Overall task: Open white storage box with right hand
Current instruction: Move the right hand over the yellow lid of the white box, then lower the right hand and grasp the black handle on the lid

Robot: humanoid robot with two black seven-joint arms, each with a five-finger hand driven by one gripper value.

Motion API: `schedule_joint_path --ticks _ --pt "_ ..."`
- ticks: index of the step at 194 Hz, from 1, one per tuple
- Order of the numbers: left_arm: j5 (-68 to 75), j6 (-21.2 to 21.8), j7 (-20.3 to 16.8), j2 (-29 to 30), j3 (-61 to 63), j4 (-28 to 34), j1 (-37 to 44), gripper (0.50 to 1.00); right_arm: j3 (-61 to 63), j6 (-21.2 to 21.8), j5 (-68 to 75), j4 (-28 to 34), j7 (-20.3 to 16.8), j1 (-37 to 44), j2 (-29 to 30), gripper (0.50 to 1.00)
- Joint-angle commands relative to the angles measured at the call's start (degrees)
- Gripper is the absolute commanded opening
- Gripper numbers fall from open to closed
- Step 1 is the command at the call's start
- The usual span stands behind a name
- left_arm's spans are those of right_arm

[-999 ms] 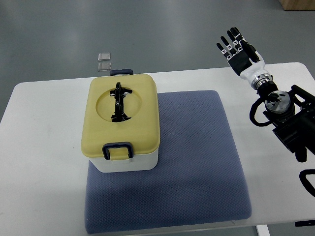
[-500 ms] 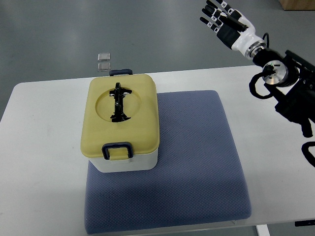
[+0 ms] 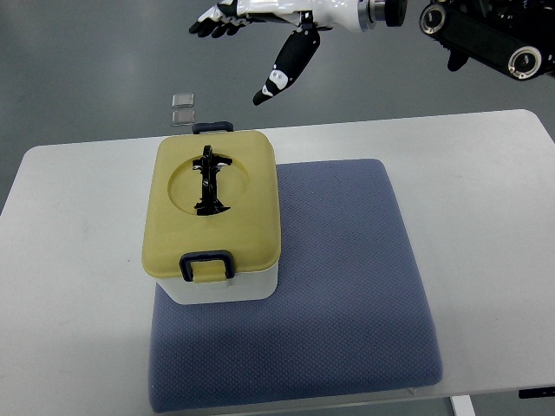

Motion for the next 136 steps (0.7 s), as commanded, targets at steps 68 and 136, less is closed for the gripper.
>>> schedule_joint_path --ticks 68,136 --pt "0.0 0.0 0.0 0.0 0.0 -0.1 1.0 1.000 -15.2 -20.5 -13.1 3.6 6.0 2.7 5.9 0.930" --pt "0.0 0.0 0.0 0.0 0.1 -0.1 1.0 1.000 -15.6 -25.1 -13.2 1.8 6.0 -1.1 8.1 0.924"
